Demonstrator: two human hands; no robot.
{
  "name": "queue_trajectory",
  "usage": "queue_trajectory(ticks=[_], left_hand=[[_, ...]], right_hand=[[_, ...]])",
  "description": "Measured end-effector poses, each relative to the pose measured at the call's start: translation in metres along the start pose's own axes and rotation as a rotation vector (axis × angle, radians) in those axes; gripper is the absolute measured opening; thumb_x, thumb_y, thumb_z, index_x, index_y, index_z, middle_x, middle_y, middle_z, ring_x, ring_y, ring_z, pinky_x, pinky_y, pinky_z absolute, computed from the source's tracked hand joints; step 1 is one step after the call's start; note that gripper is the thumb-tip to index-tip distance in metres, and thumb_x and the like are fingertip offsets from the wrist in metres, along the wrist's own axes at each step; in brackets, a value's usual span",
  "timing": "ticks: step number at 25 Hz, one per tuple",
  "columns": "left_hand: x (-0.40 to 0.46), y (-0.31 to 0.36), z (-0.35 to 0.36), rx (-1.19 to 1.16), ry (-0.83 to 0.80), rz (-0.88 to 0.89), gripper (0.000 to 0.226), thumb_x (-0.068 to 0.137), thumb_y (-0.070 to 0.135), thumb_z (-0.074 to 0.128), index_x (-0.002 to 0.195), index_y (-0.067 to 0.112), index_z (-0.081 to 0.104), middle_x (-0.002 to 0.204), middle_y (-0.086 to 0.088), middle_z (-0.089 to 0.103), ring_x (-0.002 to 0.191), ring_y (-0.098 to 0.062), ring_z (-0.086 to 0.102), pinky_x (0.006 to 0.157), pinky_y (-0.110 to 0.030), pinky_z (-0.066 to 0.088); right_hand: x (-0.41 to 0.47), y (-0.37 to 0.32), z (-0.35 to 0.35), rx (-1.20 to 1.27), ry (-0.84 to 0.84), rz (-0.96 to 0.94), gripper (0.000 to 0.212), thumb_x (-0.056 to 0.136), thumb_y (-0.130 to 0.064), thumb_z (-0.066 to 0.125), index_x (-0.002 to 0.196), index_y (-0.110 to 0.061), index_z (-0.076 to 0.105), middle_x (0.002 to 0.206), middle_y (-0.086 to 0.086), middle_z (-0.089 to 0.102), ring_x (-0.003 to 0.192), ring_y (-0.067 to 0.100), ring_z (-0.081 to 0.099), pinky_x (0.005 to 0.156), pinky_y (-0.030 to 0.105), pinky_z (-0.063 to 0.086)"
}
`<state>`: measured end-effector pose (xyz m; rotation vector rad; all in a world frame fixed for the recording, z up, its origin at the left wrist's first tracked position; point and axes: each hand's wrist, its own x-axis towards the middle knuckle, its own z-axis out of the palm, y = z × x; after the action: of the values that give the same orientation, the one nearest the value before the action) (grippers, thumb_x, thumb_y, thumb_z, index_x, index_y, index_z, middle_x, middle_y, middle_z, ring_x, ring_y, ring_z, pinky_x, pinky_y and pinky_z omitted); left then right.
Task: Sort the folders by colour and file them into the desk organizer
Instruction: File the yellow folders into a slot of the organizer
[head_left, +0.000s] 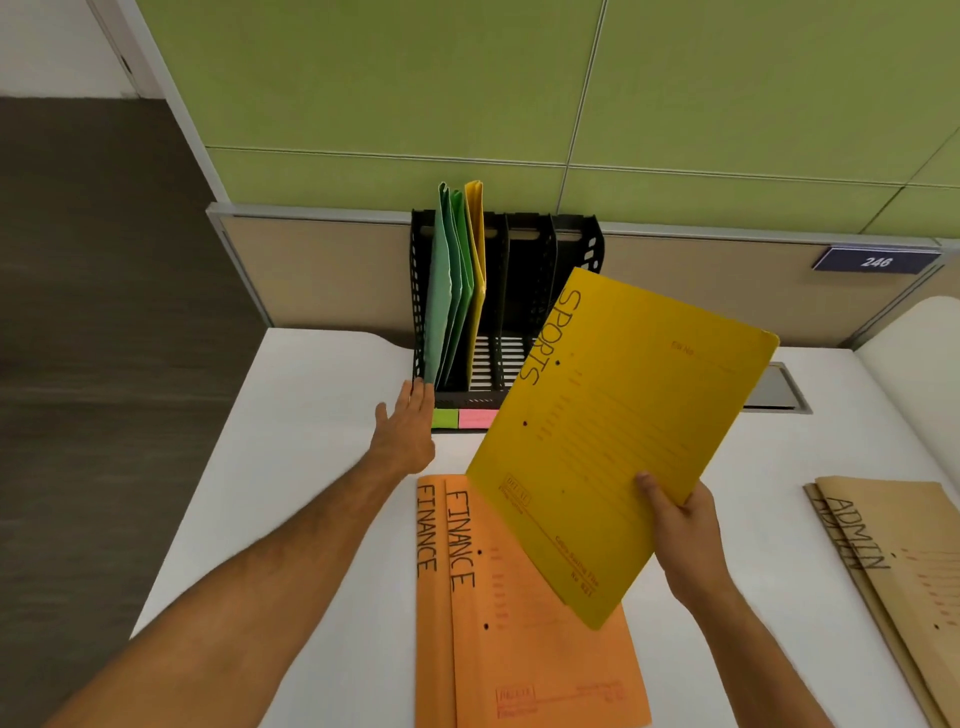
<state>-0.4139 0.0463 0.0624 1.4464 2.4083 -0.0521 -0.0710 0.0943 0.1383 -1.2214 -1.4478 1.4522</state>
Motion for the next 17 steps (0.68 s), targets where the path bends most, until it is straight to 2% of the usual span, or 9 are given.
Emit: queue_trajectory(ticks=[2, 5, 7, 9, 11, 13, 16, 17], left_hand=[[0.006, -0.004, 0.01, 0.045, -0.004, 0.004, 0.09, 0.097, 0.017, 0.057, 0.16, 0.012, -0.007, 0.169, -0.008, -0.01, 0.156, -0.025, -0.007, 0.124, -0.055, 0.01], [0.011, -0.009, 0.016, 0.067, 0.023, 0.025, 0.088, 0.097, 0.017, 0.057, 0.16, 0.012, -0.004, 0.169, -0.008, -0.007, 0.156, -0.025, -0.002, 0.124, -0.054, 0.011], [0.014, -0.012, 0.017, 0.056, 0.011, 0.035, 0.087, 0.097, 0.018, 0.057, 0.16, 0.013, -0.003, 0.169, -0.008, -0.005, 0.156, -0.025, 0.001, 0.124, -0.053, 0.012], [0.016, -0.014, 0.018, 0.035, 0.003, 0.029, 0.088, 0.097, 0.017, 0.057, 0.16, 0.014, -0.003, 0.169, -0.007, -0.006, 0.156, -0.024, 0.001, 0.124, -0.052, 0.013], [0.017, -0.013, 0.018, 0.02, -0.002, 0.026, 0.089, 0.096, 0.017, 0.058, 0.161, 0.014, -0.004, 0.169, -0.006, -0.007, 0.156, -0.024, 0.001, 0.124, -0.051, 0.014], [0.018, -0.012, 0.019, 0.03, -0.004, 0.023, 0.09, 0.096, 0.018, 0.058, 0.16, 0.013, -0.004, 0.169, -0.007, -0.007, 0.156, -0.024, 0.001, 0.124, -0.051, 0.014], [0.018, -0.011, 0.018, 0.065, -0.003, 0.014, 0.09, 0.096, 0.02, 0.058, 0.16, 0.013, -0.005, 0.169, -0.007, -0.007, 0.156, -0.024, 0.001, 0.124, -0.049, 0.015], [0.018, -0.011, 0.018, 0.069, 0.0, 0.016, 0.091, 0.096, 0.02, 0.059, 0.16, 0.013, -0.005, 0.169, -0.007, -0.007, 0.156, -0.024, 0.002, 0.124, -0.049, 0.015]], right_hand=[[0.007, -0.003, 0.009, -0.023, 0.018, -0.017, 0.017, 0.094, -0.038, 0.057, 0.109, -0.038, 0.063, 0.108, -0.015, 0.072, 0.097, 0.011, 0.07, 0.076, 0.033, 0.057], [0.016, -0.006, 0.021, -0.06, 0.048, -0.067, 0.015, 0.099, -0.032, 0.055, 0.112, -0.033, 0.063, 0.107, -0.013, 0.071, 0.097, 0.012, 0.069, 0.078, 0.035, 0.057], [0.022, -0.01, 0.031, -0.09, 0.094, -0.091, 0.013, 0.102, -0.03, 0.054, 0.11, -0.033, 0.063, 0.1, -0.019, 0.071, 0.094, 0.007, 0.069, 0.073, 0.03, 0.055], [0.033, -0.023, 0.044, -0.131, 0.137, -0.135, 0.011, 0.103, -0.031, 0.054, 0.1, -0.037, 0.063, 0.09, -0.026, 0.07, 0.086, -0.002, 0.068, 0.068, 0.022, 0.051], [0.05, -0.042, 0.061, -0.156, 0.166, -0.205, 0.01, 0.103, -0.031, 0.053, 0.097, -0.034, 0.061, 0.087, -0.024, 0.068, 0.081, -0.009, 0.065, 0.065, 0.018, 0.049], [0.072, -0.061, 0.082, -0.188, 0.176, -0.312, 0.007, 0.103, -0.031, 0.05, 0.1, -0.03, 0.057, 0.086, -0.02, 0.064, 0.075, -0.006, 0.062, 0.06, 0.015, 0.048], [0.115, -0.079, 0.122, -0.265, 0.181, -0.46, 0.02, 0.104, -0.028, 0.045, 0.102, -0.013, 0.057, 0.075, -0.011, 0.056, 0.06, 0.007, 0.051, 0.052, 0.03, 0.044], [0.129, -0.08, 0.135, -0.29, 0.167, -0.496, 0.025, 0.105, -0.027, 0.044, 0.109, -0.008, 0.059, 0.075, -0.012, 0.055, 0.058, 0.006, 0.05, 0.05, 0.028, 0.041]])
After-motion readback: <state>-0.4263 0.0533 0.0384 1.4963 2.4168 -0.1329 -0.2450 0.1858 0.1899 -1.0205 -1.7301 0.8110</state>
